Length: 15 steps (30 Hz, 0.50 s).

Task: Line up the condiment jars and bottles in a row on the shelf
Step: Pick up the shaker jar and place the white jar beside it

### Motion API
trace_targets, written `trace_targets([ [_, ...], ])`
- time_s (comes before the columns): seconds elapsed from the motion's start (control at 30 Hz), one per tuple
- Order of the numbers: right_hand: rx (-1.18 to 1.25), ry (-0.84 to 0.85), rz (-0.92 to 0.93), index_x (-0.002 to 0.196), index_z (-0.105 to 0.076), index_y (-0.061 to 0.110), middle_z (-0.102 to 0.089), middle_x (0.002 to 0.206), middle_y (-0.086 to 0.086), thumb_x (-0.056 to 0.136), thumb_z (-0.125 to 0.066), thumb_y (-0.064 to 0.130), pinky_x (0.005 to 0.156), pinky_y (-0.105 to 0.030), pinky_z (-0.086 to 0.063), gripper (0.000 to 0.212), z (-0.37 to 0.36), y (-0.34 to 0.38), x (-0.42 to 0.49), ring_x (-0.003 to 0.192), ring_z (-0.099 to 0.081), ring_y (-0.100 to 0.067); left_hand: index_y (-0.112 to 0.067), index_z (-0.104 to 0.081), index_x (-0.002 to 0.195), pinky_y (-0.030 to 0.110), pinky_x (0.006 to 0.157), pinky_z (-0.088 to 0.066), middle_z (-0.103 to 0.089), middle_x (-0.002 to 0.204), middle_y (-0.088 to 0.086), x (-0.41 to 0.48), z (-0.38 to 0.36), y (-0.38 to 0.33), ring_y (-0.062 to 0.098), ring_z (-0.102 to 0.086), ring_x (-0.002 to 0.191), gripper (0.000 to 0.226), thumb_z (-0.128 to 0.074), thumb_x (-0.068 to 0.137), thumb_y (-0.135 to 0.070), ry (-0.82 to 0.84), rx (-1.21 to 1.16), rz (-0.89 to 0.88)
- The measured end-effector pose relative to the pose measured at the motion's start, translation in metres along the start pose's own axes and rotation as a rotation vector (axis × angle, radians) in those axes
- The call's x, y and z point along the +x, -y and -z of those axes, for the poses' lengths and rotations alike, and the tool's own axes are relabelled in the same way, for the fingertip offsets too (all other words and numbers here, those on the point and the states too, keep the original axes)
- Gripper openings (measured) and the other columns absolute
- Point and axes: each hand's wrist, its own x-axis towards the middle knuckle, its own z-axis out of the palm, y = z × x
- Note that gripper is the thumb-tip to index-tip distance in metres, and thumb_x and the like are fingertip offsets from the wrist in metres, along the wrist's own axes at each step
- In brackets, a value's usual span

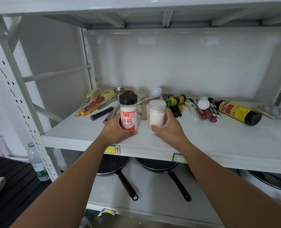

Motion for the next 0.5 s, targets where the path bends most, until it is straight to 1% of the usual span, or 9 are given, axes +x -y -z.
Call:
trace_targets([
  [0.1, -0.005, 0.020, 0.011, 0.132, -0.049, 0.030, -0.064, 0.118, 0.008, 0.079, -0.083, 0.023, 0.073, -0.017, -0.047, 0.063, -0.0019, 0.0004, -0.0004, 0.107, -0.063, -0.007, -0.031, -0.045, 0.147, 0.038, 0.101, -0.051, -0.061, 0.141, -0.003, 0.0010, -0.0002, 0.0008, 0.018, -0.060, 0.120, 0.087, -0.091, 0.074, -0.044, -0.004, 0.002, -0.002],
  [0.2, 0.001, 0.019, 0.015, 0.133, -0.048, 0.031, -0.062, 0.121, 0.008, 0.078, -0.088, 0.031, 0.077, -0.019, -0.050, 0.068, -0.0037, 0.0000, 0.0001, 0.109, -0.063, -0.007, -0.031, -0.046, 0.146, 0.037, 0.100, -0.051, -0.062, 0.140, -0.003, 0.0011, -0.0001, 0.0012, 0.013, -0.058, 0.112, 0.087, -0.091, 0.073, -0.045, -0.002, -0.001, -0.002],
  [0.27, 0.006, 0.001, 0.018, 0.135, -0.048, 0.031, -0.062, 0.124, 0.008, 0.077, -0.091, 0.037, 0.083, -0.023, -0.052, 0.072, -0.0037, -0.0002, 0.0005, 0.110, -0.063, -0.008, -0.031, -0.045, 0.146, 0.039, 0.102, -0.051, -0.062, 0.140, -0.004, 0.0012, -0.0001, 0.0012, 0.017, -0.061, 0.119, 0.088, -0.091, 0.073, -0.046, -0.001, 0.002, 0.000],
  [0.33, 0.003, -0.013, 0.015, 0.136, -0.048, 0.030, -0.063, 0.125, 0.007, 0.076, -0.091, 0.039, 0.087, -0.028, -0.055, 0.074, -0.0027, -0.0013, 0.0009, 0.110, -0.064, -0.009, -0.032, -0.044, 0.147, 0.040, 0.103, -0.051, -0.061, 0.141, -0.004, 0.0010, -0.0002, 0.0008, 0.021, -0.061, 0.125, 0.089, -0.091, 0.073, -0.047, 0.000, 0.009, 0.004],
  [0.43, 0.008, -0.007, 0.012, 0.138, -0.049, 0.031, -0.065, 0.124, 0.009, 0.077, -0.091, 0.037, 0.088, -0.028, -0.057, 0.075, -0.0005, -0.0026, 0.0005, 0.107, -0.065, -0.006, -0.031, -0.043, 0.147, 0.041, 0.103, -0.050, -0.060, 0.141, -0.003, 0.0008, -0.0004, 0.0000, 0.023, -0.060, 0.127, 0.089, -0.091, 0.074, -0.046, 0.002, 0.011, 0.006],
  [0.5, 0.016, 0.013, 0.011, 0.136, -0.050, 0.032, -0.066, 0.122, 0.009, 0.078, -0.091, 0.034, 0.085, -0.025, -0.057, 0.071, 0.0007, -0.0023, -0.0004, 0.106, -0.065, -0.003, -0.031, -0.043, 0.147, 0.041, 0.104, -0.050, -0.060, 0.142, -0.003, 0.0009, -0.0006, -0.0004, 0.022, -0.060, 0.127, 0.088, -0.090, 0.074, -0.045, 0.001, 0.008, 0.006],
])
